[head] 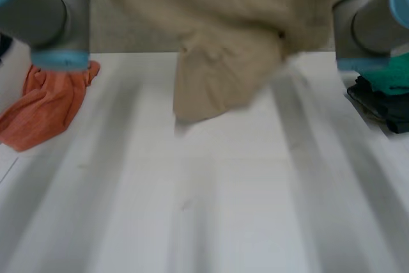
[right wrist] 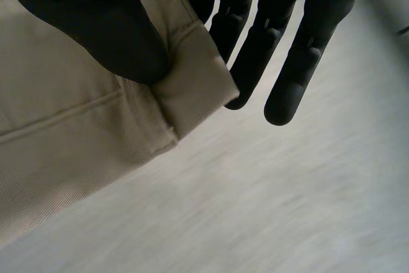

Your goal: Fold the laundry.

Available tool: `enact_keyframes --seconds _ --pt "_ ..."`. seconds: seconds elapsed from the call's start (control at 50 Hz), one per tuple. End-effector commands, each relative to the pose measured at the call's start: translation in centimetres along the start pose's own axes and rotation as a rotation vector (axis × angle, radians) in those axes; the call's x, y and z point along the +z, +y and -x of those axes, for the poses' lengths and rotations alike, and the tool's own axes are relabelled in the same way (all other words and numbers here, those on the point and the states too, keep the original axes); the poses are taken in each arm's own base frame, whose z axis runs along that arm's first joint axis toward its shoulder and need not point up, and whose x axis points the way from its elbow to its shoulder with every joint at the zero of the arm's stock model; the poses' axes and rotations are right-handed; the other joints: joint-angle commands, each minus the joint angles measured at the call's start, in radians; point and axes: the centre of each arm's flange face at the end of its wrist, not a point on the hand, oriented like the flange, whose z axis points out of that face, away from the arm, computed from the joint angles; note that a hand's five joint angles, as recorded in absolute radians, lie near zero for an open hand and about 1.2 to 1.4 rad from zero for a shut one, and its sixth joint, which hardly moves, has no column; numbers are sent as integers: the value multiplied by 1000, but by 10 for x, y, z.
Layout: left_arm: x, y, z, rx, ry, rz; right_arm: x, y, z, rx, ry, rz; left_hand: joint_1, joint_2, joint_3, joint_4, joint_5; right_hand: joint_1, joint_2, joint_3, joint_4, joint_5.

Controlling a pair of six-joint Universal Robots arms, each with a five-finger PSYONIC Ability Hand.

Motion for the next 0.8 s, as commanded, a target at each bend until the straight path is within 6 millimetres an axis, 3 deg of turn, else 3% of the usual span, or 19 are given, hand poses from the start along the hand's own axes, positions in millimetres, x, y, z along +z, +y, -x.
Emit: enact_keyframes --seconds 0.02,0.12,0.16,0.18,0.24,0.26,0.3,0.32,0.38,0.4,0.48,0.62,0.7,0.8 --pt "-3 -24 14 -13 3 -13 11 -13 -6 139 -26 -136 252 204 211 201 231 339 226 211 198 217" --pt "-43 4 -6 -10 130 122 -17 11 22 180 -175 14 252 204 211 201 231 339 226 211 198 217" --pt "-70 23 -20 -10 203 199 -38 23 36 201 -252 97 252 204 211 201 231 339 226 211 198 217" --pt "-90 36 -29 -10 248 258 -55 32 46 211 -302 160 252 204 211 201 231 339 226 211 198 217" --pt "-123 55 -40 -5 308 360 -86 43 61 222 -384 266 252 204 211 201 231 339 226 211 198 217" --pt "-144 64 -48 -2 354 418 -108 48 69 224 -439 336 252 204 211 201 231 339 226 211 198 217" --pt "-168 73 -55 8 401 484 -131 51 76 225 -496 408 252 204 211 201 231 339 226 211 198 217" --pt "-191 78 -62 11 453 545 -153 54 81 221 -555 479 252 204 211 201 231 339 226 211 198 217" --pt "-219 80 -68 23 525 624 -185 55 88 219 -645 580 252 204 211 201 231 339 226 211 198 217" --pt "-235 80 -69 29 565 678 -204 56 90 215 -699 645 252 204 211 201 231 339 226 211 198 217" --pt "-260 68 -62 32 635 783 -241 49 86 189 -832 788 252 204 211 201 231 339 226 211 198 217" --pt "-275 23 -37 32 710 883 -257 25 54 144 -946 943 252 204 211 201 231 339 226 211 198 217" --pt "-297 -4 -25 42 803 982 -262 9 29 125 -993 1032 252 204 211 201 231 339 226 211 198 217" --pt "-333 -41 -7 62 980 1159 -276 -24 -3 110 -1130 1152 252 204 211 201 231 339 226 211 198 217"
